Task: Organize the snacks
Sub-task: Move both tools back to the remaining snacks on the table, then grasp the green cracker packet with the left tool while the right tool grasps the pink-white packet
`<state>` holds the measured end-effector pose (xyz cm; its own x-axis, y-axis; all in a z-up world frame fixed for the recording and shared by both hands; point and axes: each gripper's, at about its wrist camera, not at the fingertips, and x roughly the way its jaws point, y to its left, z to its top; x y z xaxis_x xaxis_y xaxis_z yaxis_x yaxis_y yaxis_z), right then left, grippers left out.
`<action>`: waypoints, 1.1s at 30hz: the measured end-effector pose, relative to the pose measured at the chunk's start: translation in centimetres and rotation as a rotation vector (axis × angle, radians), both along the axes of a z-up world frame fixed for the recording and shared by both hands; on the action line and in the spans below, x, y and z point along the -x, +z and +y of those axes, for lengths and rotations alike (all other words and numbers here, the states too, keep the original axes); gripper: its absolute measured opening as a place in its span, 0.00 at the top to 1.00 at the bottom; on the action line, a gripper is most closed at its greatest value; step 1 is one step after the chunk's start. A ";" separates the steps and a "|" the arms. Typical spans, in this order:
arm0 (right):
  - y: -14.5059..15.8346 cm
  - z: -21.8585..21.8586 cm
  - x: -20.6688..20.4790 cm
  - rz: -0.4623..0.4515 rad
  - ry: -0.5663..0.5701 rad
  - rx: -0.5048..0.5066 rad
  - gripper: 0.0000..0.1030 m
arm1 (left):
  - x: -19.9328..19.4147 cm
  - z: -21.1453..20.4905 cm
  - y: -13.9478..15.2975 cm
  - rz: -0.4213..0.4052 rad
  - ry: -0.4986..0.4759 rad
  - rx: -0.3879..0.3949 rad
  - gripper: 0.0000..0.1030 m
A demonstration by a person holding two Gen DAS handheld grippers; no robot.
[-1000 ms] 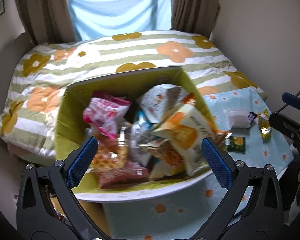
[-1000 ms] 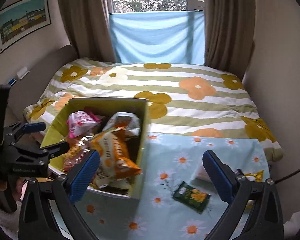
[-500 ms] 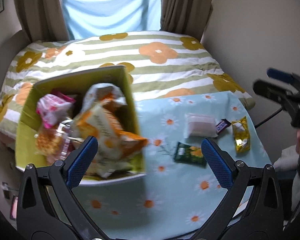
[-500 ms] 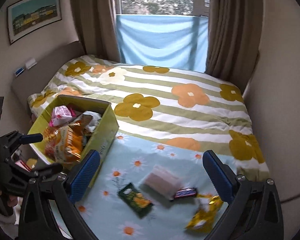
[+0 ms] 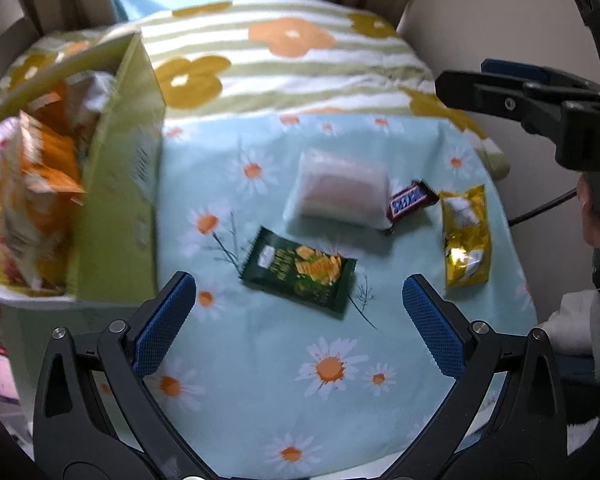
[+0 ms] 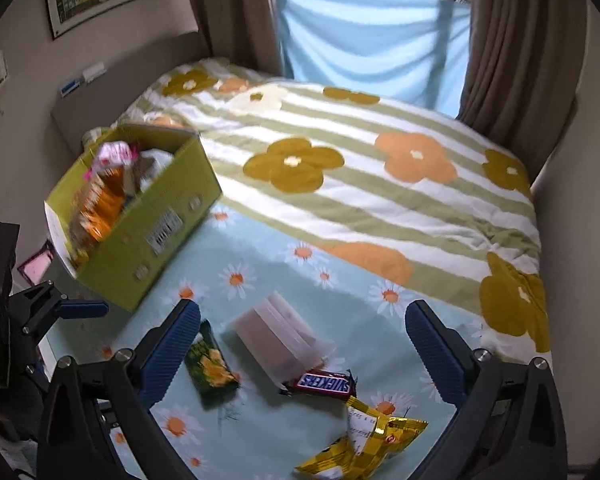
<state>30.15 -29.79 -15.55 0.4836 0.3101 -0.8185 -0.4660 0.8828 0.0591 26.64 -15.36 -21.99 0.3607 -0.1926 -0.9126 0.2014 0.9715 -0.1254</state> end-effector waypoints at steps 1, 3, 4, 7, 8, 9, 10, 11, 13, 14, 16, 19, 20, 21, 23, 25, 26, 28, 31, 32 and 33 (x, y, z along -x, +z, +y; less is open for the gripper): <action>-0.7 -0.1 -0.3 0.008 0.005 0.003 0.01 | -0.3 -0.3 -1.0 0.013 0.018 -0.002 0.00; -2.4 -0.4 -0.9 0.030 0.015 0.009 0.01 | -0.9 -0.6 -2.6 0.021 0.065 -0.019 0.00; -3.2 -0.5 -1.2 0.037 0.016 0.012 0.01 | -1.3 -0.8 -3.5 0.024 0.092 -0.033 0.00; -5.1 -0.8 -1.8 0.050 0.017 0.025 0.01 | -2.5 -1.1 -6.0 0.015 0.166 -0.069 0.00; -5.7 -0.8 -2.0 0.054 0.021 0.026 0.01 | -2.8 -1.3 -6.8 0.020 0.174 -0.068 0.00; -6.4 -0.8 -2.3 0.058 0.027 0.024 0.01 | -3.0 -1.5 -7.3 0.024 0.178 -0.069 0.00; -6.7 -0.8 -2.5 0.059 0.031 0.023 0.01 | -3.2 -1.7 -7.9 0.029 0.181 -0.073 0.00; -7.2 -0.8 -2.7 0.060 0.036 0.024 0.01 | -3.3 -1.9 -8.5 0.031 0.181 -0.080 0.00; -8.0 -0.6 -3.1 0.064 0.051 0.024 0.01 | -3.4 -2.2 -9.2 0.030 0.182 -0.098 0.00; -8.5 -0.5 -3.3 0.064 0.065 0.024 0.01 | -3.5 -2.4 -9.7 0.032 0.180 -0.109 0.00; -9.2 -0.2 -3.4 0.069 0.093 0.024 0.01 | -3.6 -2.6 -10.3 0.038 0.183 -0.126 0.00; -10.3 0.5 -3.5 0.067 0.153 0.046 0.01 | -3.6 -2.6 -10.8 0.039 0.190 -0.121 0.00; -10.7 0.7 -3.6 0.068 0.174 0.057 0.01 | -3.5 -2.7 -10.8 0.035 0.190 -0.124 0.00; -11.1 1.0 -3.6 0.069 0.194 0.071 0.01 | -3.4 -2.7 -10.8 0.034 0.189 -0.127 0.00; -11.8 1.3 -3.6 0.075 0.222 0.090 0.01 | -3.0 -2.7 -10.6 0.039 0.188 -0.129 0.00; -12.3 1.7 -3.4 0.079 0.244 0.101 0.01 | -2.8 -2.4 -10.6 0.046 0.191 -0.133 0.00; -12.6 1.8 -3.4 0.087 0.255 0.103 0.01 | -2.7 -2.2 -10.6 0.050 0.193 -0.136 0.00; -12.9 2.0 -3.3 0.095 0.267 0.099 0.01 | -2.5 -1.8 -10.4 0.052 0.201 -0.143 0.00; -13.2 2.3 -3.2 0.104 0.288 0.093 0.01 | -2.5 -1.4 -10.1 0.054 0.214 -0.151 0.00; -13.3 2.4 -3.2 0.105 0.293 0.095 0.01 | -2.6 -1.2 -10.0 0.057 0.221 -0.155 0.00; -13.4 2.5 -3.2 0.105 0.301 0.100 0.01 | -2.6 -1.0 -10.0 0.062 0.229 -0.157 0.00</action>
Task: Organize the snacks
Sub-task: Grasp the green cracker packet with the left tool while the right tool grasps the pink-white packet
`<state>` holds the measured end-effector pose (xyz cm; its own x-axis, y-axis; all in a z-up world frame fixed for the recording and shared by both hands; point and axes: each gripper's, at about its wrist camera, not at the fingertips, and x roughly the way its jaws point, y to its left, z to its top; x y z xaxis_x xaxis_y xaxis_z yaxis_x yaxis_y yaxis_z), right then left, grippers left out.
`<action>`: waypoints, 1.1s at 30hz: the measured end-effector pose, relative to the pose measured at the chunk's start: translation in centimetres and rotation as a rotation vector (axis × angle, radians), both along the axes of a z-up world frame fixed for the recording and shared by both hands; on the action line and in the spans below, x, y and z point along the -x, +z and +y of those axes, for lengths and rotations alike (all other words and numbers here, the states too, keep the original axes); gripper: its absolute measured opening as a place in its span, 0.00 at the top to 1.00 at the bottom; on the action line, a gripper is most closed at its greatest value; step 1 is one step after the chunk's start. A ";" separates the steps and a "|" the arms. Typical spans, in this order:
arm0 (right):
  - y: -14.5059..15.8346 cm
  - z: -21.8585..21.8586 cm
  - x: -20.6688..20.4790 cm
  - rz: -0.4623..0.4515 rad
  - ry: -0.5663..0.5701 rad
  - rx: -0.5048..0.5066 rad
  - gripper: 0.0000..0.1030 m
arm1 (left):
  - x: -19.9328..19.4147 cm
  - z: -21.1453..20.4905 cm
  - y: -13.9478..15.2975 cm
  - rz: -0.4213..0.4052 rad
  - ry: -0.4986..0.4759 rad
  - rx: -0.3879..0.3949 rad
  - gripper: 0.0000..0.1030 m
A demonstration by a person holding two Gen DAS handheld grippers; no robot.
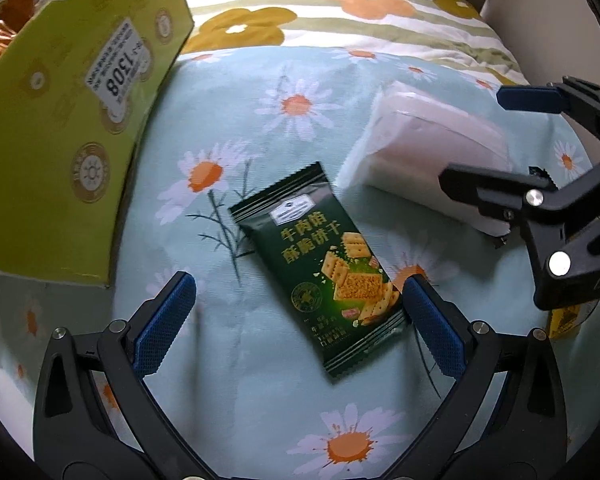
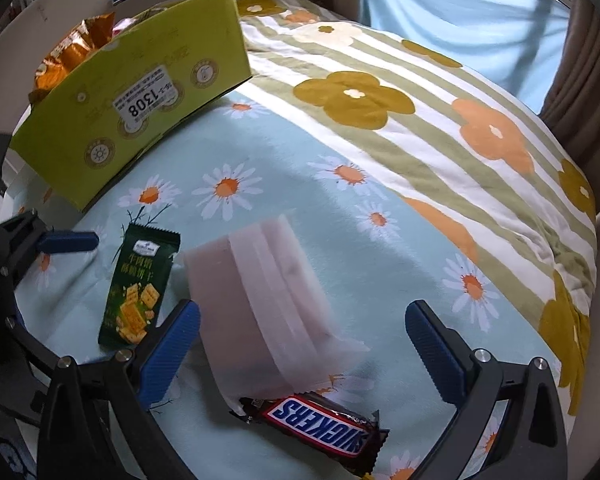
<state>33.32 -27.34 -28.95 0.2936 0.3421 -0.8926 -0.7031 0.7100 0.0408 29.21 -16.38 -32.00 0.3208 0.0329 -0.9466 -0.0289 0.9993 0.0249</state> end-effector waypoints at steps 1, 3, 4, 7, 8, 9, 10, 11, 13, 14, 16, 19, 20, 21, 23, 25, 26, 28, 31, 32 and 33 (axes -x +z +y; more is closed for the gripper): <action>-0.1 0.1 0.0 0.000 0.008 0.002 0.01 | 0.0 0.3 0.0 0.005 0.010 0.003 0.00; -0.1 0.3 0.0 -0.008 0.031 0.008 0.01 | 0.1 0.8 0.2 0.015 0.035 0.035 0.00; -0.2 0.3 0.0 -0.009 0.040 0.009 0.01 | 0.1 0.9 0.2 0.018 0.042 0.049 0.00; -0.4 0.5 -0.2 -0.006 0.068 0.015 0.01 | -0.5 0.7 -0.1 0.024 0.044 0.047 0.00; -0.5 0.6 -0.3 0.003 0.078 0.016 0.01 | -0.9 0.5 -0.3 0.024 0.045 0.047 0.00; -0.6 0.8 -0.3 0.008 0.087 0.018 0.01 | -1.0 0.5 -0.4 0.027 0.046 0.048 0.01; -0.6 0.7 -0.3 0.007 0.089 0.021 0.01 | -1.0 0.4 -0.4 0.029 0.048 0.047 0.01; -0.6 0.8 -0.3 0.007 0.097 0.023 0.01 | -1.1 0.4 -0.5 0.030 0.049 0.047 0.01; -0.7 1.0 -0.3 0.005 0.114 0.026 0.01 | -1.1 0.5 -0.5 0.029 0.051 0.039 0.07; -0.7 1.0 -0.3 0.004 0.123 0.030 0.01 | -1.1 0.5 -0.5 0.030 0.053 0.035 0.08; -0.8 1.2 -0.3 0.001 0.133 0.037 0.01 | -1.0 0.7 -0.4 0.025 0.053 0.035 0.15; -0.7 1.3 -0.3 -0.001 0.138 0.039 0.01 | -0.8 1.1 0.0 0.017 0.045 0.035 0.31; -0.7 1.4 -0.2 -0.001 0.141 0.039 0.01 | -0.8 1.2 0.1 0.017 0.043 0.036 0.34; -0.7 1.4 -0.1 -0.003 0.145 0.040 0.01 | -0.8 1.4 0.2 0.016 0.041 0.036 0.41; -0.6 1.7 0.2 -0.008 0.156 0.044 0.01 | -0.9 1.7 0.4 0.018 0.034 0.037 0.51; -0.7 2.0 0.5 -0.014 0.169 0.051 0.01 | -1.0 1.9 0.6 0.021 0.025 0.040 0.58; -0.7 2.2 0.7 -0.017 0.176 0.056 0.01 | -1.0 2.0 0.6 0.022 0.022 0.043 0.59; -0.9 2.6 1.0 -0.029 0.191 0.066 0.01 | -0.9 2.0 0.6 0.020 0.012 0.042 0.60; -1.2 3.2 1.5 -0.041 0.214 0.091 0.08 | -0.7 2.0 0.6 0.014 -0.003 0.042 0.61; -1.3 3.4 1.6 -0.040 0.220 0.100 0.12 | -0.7 1.9 0.6 0.014 -0.005 0.043 0.61; -1.6 3.5 1.6 -0.031 0.230 0.113 0.24 | -0.7 2.0 0.6 0.014 -0.007 0.045 0.61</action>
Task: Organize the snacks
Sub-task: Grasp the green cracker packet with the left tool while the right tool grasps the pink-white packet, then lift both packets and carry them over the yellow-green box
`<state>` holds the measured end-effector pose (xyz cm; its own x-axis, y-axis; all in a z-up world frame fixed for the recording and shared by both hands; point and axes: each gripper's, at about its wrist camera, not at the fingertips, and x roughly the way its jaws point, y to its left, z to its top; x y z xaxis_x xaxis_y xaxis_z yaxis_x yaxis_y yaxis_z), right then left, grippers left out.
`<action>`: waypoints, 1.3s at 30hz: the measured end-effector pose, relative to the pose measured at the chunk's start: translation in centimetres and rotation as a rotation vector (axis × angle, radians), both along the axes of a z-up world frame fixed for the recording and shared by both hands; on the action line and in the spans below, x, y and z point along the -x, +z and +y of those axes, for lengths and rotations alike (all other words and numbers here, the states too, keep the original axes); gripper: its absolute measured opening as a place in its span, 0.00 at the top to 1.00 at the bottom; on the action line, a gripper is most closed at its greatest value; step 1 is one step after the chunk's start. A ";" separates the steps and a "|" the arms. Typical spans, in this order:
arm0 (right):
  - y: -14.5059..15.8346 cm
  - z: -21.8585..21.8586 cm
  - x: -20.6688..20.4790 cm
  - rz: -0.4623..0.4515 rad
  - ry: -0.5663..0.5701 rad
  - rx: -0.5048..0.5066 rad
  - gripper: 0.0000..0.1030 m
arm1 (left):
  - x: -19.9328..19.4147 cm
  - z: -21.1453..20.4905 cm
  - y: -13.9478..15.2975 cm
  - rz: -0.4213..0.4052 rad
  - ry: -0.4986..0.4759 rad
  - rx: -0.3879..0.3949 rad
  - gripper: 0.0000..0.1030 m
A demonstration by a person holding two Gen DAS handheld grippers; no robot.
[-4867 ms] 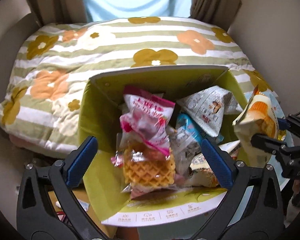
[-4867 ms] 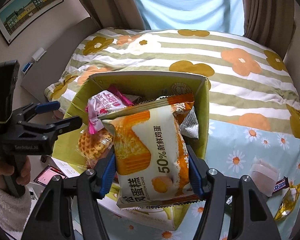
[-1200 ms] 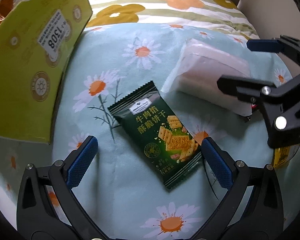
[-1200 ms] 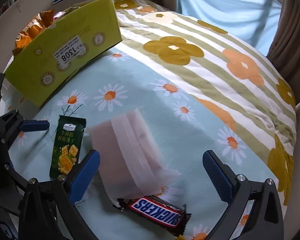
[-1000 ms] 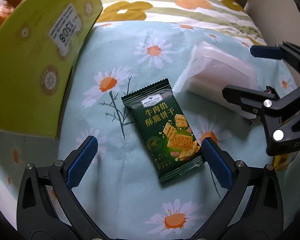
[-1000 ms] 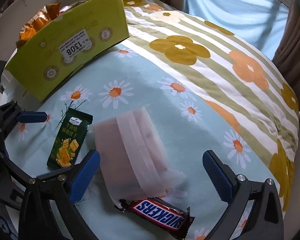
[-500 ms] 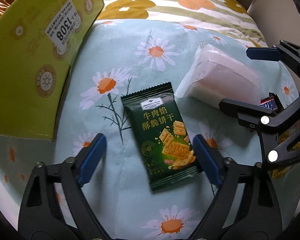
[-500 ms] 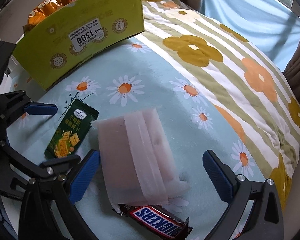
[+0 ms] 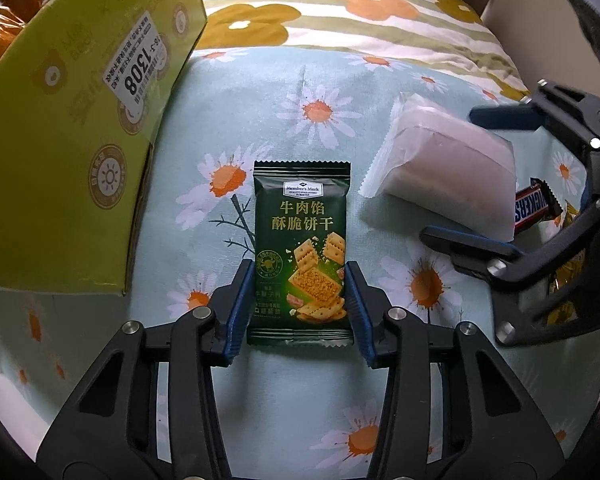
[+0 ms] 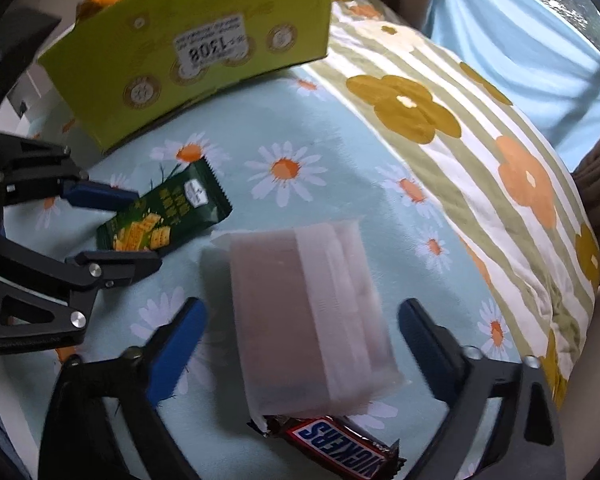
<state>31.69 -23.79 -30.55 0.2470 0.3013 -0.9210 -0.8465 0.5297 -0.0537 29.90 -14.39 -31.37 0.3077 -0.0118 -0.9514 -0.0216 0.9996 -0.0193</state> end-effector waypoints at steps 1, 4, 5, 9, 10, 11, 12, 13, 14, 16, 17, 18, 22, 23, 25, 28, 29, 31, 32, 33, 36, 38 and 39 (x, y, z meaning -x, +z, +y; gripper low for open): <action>-0.4 0.1 0.0 0.008 0.003 0.024 0.26 | 0.0 0.0 0.0 -0.001 -0.002 0.002 0.61; -0.3 -0.1 -0.2 0.004 -0.016 0.026 0.39 | 0.3 0.2 0.0 -0.009 -0.009 0.009 0.61; -0.2 -0.3 -0.4 0.008 -0.027 0.021 0.40 | 0.4 0.2 0.0 -0.012 -0.014 0.008 0.61; 0.0 -0.3 -0.3 0.001 -0.045 0.027 0.42 | 0.5 0.3 0.1 -0.013 -0.020 0.013 0.61; 0.1 -0.3 -0.2 0.002 -0.052 0.024 0.42 | 0.5 0.4 0.2 -0.015 -0.020 0.018 0.61; 0.2 -0.4 -0.2 0.003 -0.063 0.019 0.42 | 0.6 0.5 0.2 -0.018 -0.018 0.023 0.61; 0.5 -0.5 -0.2 0.003 -0.074 0.013 0.42 | 0.6 0.6 0.3 -0.022 -0.016 0.025 0.61; 0.8 -0.6 -0.2 0.006 -0.087 0.007 0.42 | 0.7 0.7 0.4 -0.027 -0.015 0.028 0.61; 1.2 -0.8 -0.3 0.007 -0.108 -0.006 0.42 | 0.9 0.9 0.6 -0.033 -0.014 0.033 0.61; 2.0 -1.0 -0.4 0.009 -0.140 -0.025 0.42 | 1.1 0.9 1.0 -0.041 -0.015 0.041 0.61; 2.4 -1.1 -0.4 0.010 -0.156 -0.032 0.42 | 1.3 1.0 1.3 -0.047 -0.016 0.044 0.61; 3.1 -1.3 -0.4 0.007 -0.177 -0.041 0.42 | 1.4 1.1 1.6 -0.054 -0.017 0.050 0.61; 6.2 -1.8 -0.3 0.000 -0.227 -0.071 0.42 | 2.0 1.2 4.4 -0.110 -0.027 0.077 0.61; 7.1 -1.9 -0.2 -0.006 -0.239 -0.083 0.42 | 2.1 1.1 5.3 -0.128 -0.032 0.080 0.61; 9.5 -2.2 -0.1 -0.027 -0.271 -0.114 0.42 | 2.1 1.1 7.0 -0.161 -0.040 0.088 0.61; 13.2 -2.5 0.3 -0.068 -0.312 -0.160 0.42 | 2.3 1.6 10.2 -0.225 -0.041 0.106 0.61; 14.4 -2.5 0.4 -0.078 -0.325 -0.174 0.42 | 2.3 1.9 11.4 -0.251 -0.041 0.114 0.61; 16.3 -2.3 0.6 -0.099 -0.340 -0.191 0.42 | 2.2 2.4 13.6 -0.294 -0.042 0.120 0.61; 17.3 -2.2 0.8 -0.117 -0.345 -0.194 0.42 | 2.2 3.0 14.9 -0.321 -0.041 0.126 0.61; 18.5 -1.8 1.1 -0.139 -0.350 -0.194 0.42 | 2.2 3.4 15.7 -0.336 -0.040 0.131 0.61; 20.8 -0.9 1.3 -0.162 -0.366 -0.209 0.42 | 2.1 5.4 18.6 -0.389 -0.034 0.142 0.61; 22.3 0.1 1.4 -0.174 -0.384 -0.231 0.42 | 2.0 7.0 20.0 -0.415 -0.032 0.148 0.61; 22.9 0.6 1.4 -0.178 -0.394 -0.242 0.42 | 2.0 7.7 20.4 -0.423 -0.032 0.148 0.61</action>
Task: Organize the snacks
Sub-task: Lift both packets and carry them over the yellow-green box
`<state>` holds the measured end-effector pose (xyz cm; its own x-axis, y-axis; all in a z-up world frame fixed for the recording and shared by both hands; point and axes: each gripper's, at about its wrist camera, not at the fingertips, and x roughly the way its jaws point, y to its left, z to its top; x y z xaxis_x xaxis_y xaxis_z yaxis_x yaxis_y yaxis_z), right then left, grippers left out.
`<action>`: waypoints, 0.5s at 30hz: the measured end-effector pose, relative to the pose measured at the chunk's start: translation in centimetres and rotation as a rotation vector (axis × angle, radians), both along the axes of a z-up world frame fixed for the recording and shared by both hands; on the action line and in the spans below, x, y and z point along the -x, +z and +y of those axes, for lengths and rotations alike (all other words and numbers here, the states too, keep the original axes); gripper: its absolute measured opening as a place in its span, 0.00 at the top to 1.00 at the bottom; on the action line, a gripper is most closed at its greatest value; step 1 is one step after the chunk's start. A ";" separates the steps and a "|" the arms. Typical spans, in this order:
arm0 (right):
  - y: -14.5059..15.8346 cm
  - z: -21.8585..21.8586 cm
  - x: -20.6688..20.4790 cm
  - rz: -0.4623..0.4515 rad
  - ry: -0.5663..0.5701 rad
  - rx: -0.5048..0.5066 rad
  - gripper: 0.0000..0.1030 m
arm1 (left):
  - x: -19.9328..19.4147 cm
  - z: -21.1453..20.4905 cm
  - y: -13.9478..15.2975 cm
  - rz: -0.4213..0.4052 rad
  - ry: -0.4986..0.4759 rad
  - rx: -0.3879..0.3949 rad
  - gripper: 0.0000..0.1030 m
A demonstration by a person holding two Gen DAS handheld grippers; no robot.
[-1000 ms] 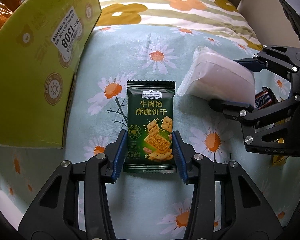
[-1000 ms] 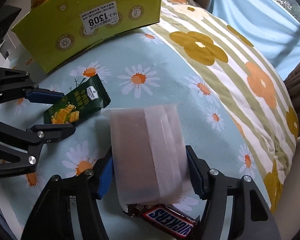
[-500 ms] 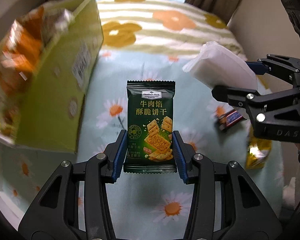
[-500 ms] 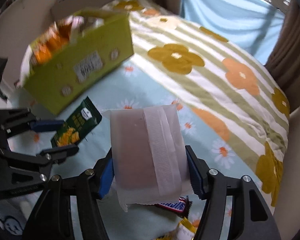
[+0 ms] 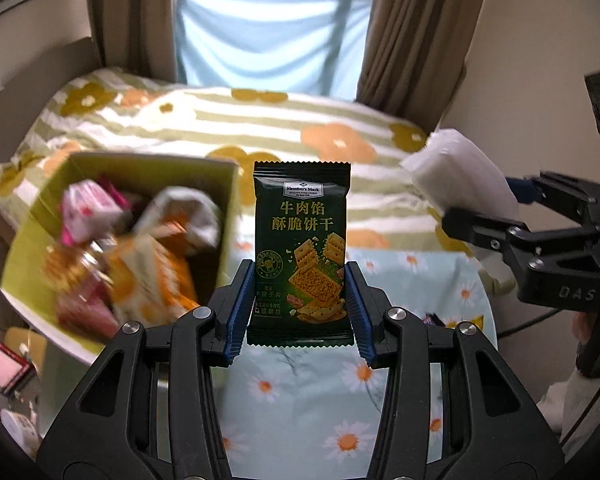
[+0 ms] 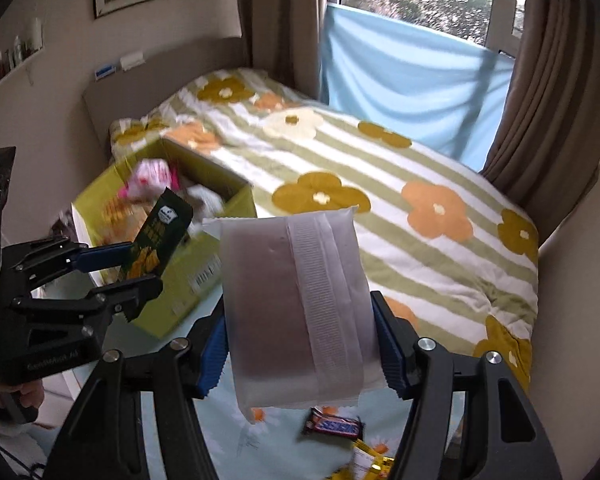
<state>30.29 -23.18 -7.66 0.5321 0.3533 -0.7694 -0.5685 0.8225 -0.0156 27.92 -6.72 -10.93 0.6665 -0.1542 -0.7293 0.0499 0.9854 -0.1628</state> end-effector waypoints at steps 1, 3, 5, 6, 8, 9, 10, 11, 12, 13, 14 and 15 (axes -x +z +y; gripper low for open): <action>0.3 0.4 -0.1 -0.004 -0.008 -0.007 0.42 | -0.1 1.0 0.5 -0.010 0.002 0.001 0.61; 1.3 2.1 0.0 -0.013 -0.029 -0.024 0.42 | -0.5 3.2 1.4 -0.020 0.002 0.003 0.61; 1.7 3.7 -0.1 -0.022 -0.044 -0.027 0.42 | -1.4 5.6 2.1 -0.023 0.005 0.002 0.61; 1.8 4.6 -0.2 -0.024 -0.053 -0.029 0.42 | -1.6 6.6 2.2 -0.021 0.005 0.001 0.61; 1.9 6.7 -0.4 -0.020 -0.066 -0.036 0.42 | -2.3 9.2 2.4 -0.014 0.011 0.002 0.61; 1.9 7.8 -0.5 -0.016 -0.071 -0.040 0.42 | -2.5 10.4 2.4 -0.011 0.012 0.003 0.61; 1.8 8.8 -0.7 -0.013 -0.076 -0.043 0.42 | -2.6 11.6 2.4 -0.006 0.014 0.001 0.61; 1.7 9.7 -0.8 -0.010 -0.080 -0.045 0.42 | -2.9 13.0 2.2 0.000 0.016 -0.005 0.61; 1.5 10.9 -1.0 -0.005 -0.088 -0.049 0.42 | -3.1 14.1 2.0 0.005 0.014 -0.009 0.61; 1.4 11.8 -1.1 -0.002 -0.094 -0.054 0.42 | -3.4 15.2 1.7 0.011 0.012 -0.012 0.61; 1.3 12.8 -1.2 0.003 -0.100 -0.060 0.42 | -4.0 16.7 1.2 0.026 0.008 -0.017 0.61; 1.0 14.0 -1.5 0.016 -0.109 -0.071 0.42 | -4.3 17.4 0.9 0.033 0.005 -0.018 0.61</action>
<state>31.79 -9.14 -6.67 0.5580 0.3476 -0.7535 -0.4752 0.8783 0.0533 32.19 10.70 -10.01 0.6426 -0.1376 -0.7538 0.0400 0.9884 -0.1463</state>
